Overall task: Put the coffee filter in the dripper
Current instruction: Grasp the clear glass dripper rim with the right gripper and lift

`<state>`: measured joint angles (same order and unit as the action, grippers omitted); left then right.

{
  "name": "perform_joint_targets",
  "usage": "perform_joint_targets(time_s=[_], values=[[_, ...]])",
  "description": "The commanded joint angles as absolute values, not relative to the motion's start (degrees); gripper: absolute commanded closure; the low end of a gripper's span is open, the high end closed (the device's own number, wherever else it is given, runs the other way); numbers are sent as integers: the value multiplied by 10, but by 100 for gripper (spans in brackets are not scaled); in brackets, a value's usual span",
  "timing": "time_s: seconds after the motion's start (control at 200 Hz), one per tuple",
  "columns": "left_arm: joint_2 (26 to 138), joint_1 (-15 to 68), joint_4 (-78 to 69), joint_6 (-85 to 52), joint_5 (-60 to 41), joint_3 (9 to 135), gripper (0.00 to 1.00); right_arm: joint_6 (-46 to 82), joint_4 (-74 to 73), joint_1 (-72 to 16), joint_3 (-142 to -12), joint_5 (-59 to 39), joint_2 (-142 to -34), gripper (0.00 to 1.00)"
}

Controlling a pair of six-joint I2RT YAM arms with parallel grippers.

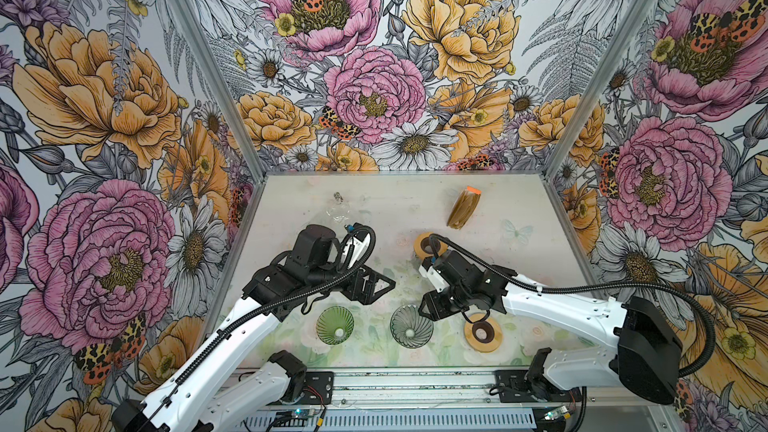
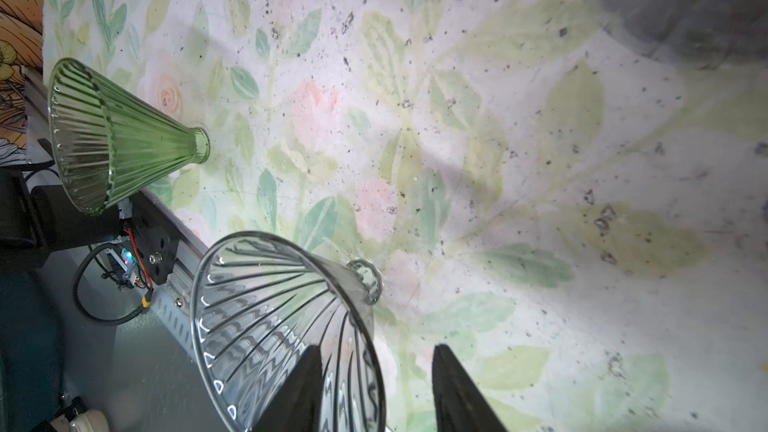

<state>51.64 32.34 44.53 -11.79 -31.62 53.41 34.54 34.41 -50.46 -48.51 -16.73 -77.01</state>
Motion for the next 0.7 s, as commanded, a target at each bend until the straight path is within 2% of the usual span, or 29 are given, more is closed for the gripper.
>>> perform_joint_targets(time_s=[0.0, 0.315, 0.695], values=[[506, 319, 410, -125, -330, 518, 1, 350, 313, -513, -487, -176, -789, 56], [523, 320, 404, -126, -338, 514, 1, 348, 286, -524, -480, -196, -828, 63], [522, 320, 404, -126, -335, 513, 1, 334, 278, -529, -479, -221, -859, 65]])
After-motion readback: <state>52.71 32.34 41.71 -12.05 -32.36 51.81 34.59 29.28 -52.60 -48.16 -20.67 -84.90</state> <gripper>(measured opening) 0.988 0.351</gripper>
